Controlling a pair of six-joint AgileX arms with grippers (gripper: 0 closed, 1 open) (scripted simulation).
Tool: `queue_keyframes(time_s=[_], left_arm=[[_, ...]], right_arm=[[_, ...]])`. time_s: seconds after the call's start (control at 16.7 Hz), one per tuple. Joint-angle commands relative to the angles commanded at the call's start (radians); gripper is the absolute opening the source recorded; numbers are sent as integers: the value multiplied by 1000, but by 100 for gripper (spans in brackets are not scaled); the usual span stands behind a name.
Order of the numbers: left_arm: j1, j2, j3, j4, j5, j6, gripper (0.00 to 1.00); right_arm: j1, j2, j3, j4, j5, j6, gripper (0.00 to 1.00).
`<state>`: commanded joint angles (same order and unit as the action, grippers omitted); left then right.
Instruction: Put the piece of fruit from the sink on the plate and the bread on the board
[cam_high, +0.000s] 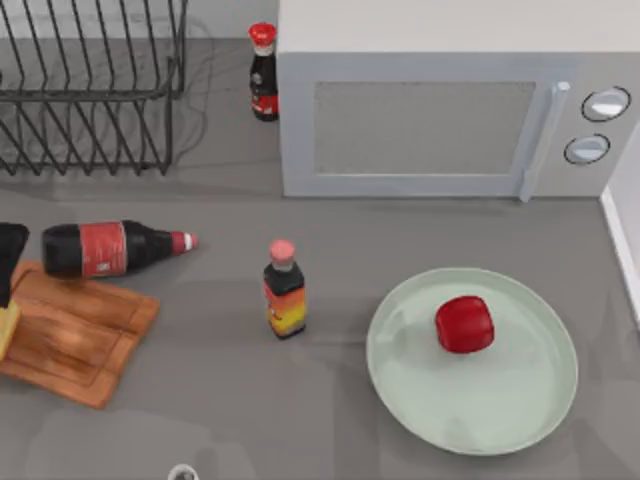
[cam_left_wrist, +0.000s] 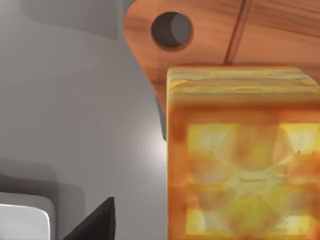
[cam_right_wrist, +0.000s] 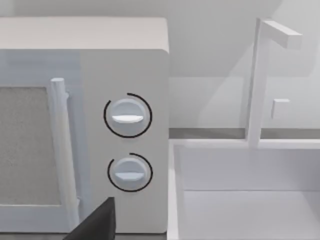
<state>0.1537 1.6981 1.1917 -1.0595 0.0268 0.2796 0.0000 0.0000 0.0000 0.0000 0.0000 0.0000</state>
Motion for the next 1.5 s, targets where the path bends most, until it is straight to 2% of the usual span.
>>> queue_keyframes(time_s=[0.3,0.66,0.96,1.5], left_arm=[[-3,15,-34,43,0,-3,100],[-4,101,-161,266,0,-3,100],[-4,109,-171,280,0,-2,100],[-4,109,-171,280,0,-2,32]], right_arm=[[0,0,0,0,0,0,100],[0,0,0,0,0,0,100],[0,0,0,0,0,0,100],[0,0,0,0,0,0,100]])
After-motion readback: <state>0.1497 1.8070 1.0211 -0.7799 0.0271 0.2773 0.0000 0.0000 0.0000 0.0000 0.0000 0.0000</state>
